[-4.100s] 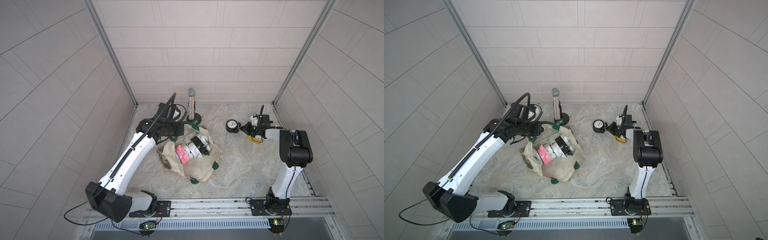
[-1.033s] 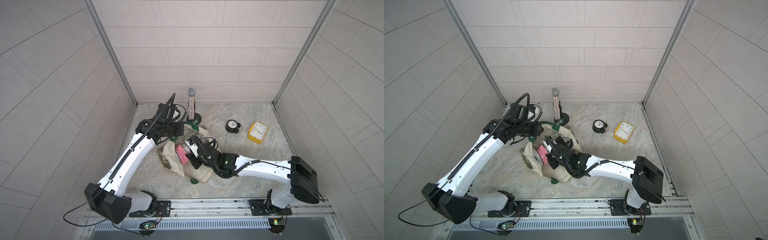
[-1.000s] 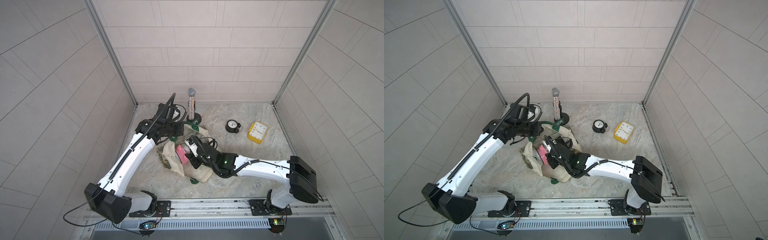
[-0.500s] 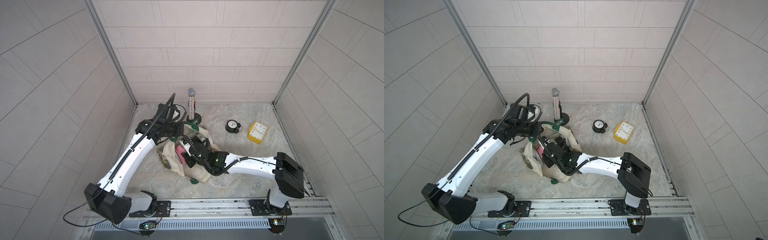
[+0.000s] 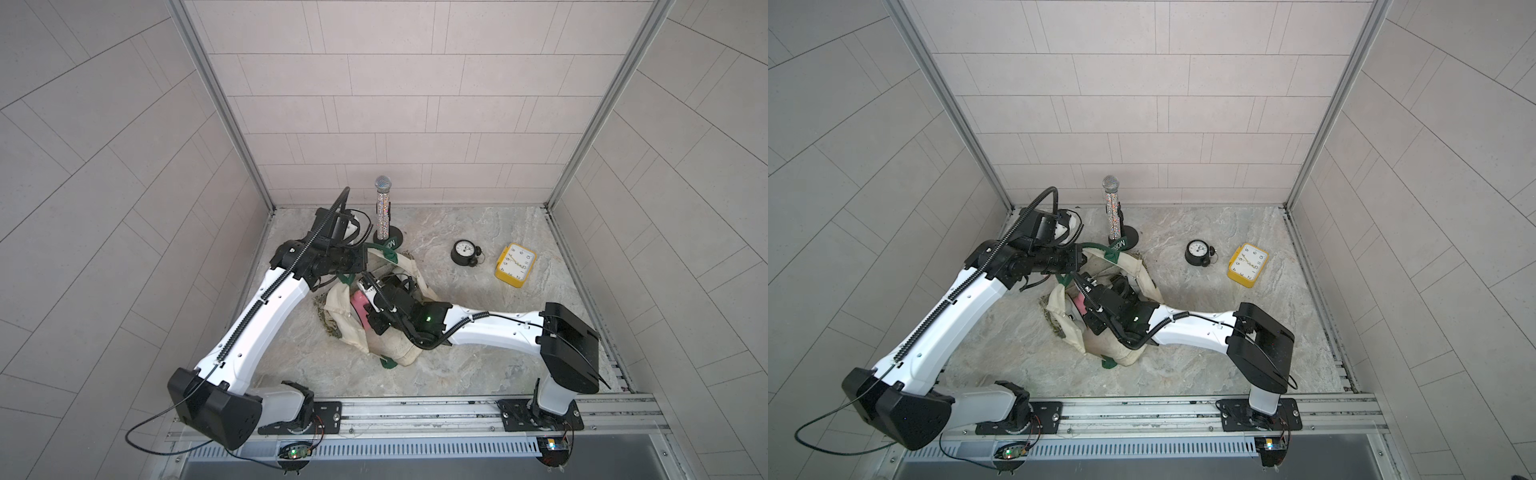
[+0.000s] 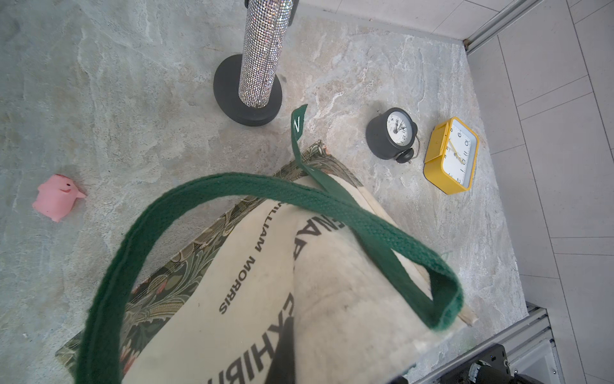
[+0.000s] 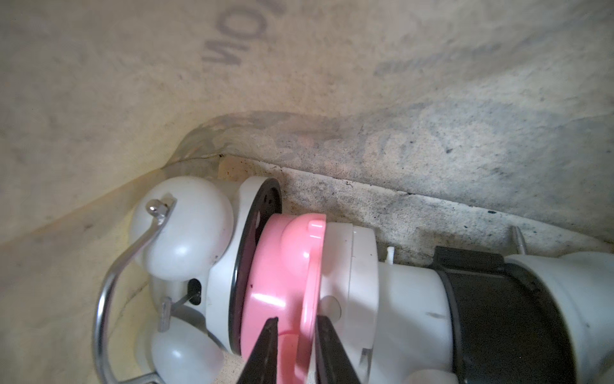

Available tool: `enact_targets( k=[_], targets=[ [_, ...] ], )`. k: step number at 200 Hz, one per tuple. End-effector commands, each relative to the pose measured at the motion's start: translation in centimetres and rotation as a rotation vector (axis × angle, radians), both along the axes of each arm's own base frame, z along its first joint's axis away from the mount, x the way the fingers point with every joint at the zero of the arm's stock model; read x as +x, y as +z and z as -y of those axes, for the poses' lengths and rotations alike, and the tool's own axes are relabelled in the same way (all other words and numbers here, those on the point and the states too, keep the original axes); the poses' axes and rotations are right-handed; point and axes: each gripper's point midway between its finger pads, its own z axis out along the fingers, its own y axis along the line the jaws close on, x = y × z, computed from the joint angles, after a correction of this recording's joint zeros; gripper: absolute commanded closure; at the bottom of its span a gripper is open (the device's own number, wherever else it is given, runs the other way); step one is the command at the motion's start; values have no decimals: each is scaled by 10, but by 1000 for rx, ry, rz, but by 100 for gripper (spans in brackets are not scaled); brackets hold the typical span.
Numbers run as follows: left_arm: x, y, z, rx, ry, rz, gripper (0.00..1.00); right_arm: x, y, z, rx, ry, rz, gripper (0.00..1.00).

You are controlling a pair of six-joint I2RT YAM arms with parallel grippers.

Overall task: Take the alarm clock out of the canvas bag
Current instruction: Pick up the alarm from the canvas bag.

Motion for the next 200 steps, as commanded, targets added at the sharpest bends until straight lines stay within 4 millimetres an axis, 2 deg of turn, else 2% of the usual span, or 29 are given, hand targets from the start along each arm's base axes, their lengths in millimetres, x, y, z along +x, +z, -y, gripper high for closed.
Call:
enact_targets(
  k=[1,55,85,134,200],
  targets=[
    [7,43,4,-87,2,146,100,6,1,-1,-18,-15,12,79],
    [7,42,3,-81,5,147,100,8,7,-1,-26,3,27,100],
    [8,40,2,-82,14,146,100,3,20,5,-18,19,44,100],
    [9,42,-4,-68,44,165,100,-9,49,28,5,37,81,100],
    [12,41,-3,-72,44,155,100,-28,111,53,130,69,125,100]
  ],
)
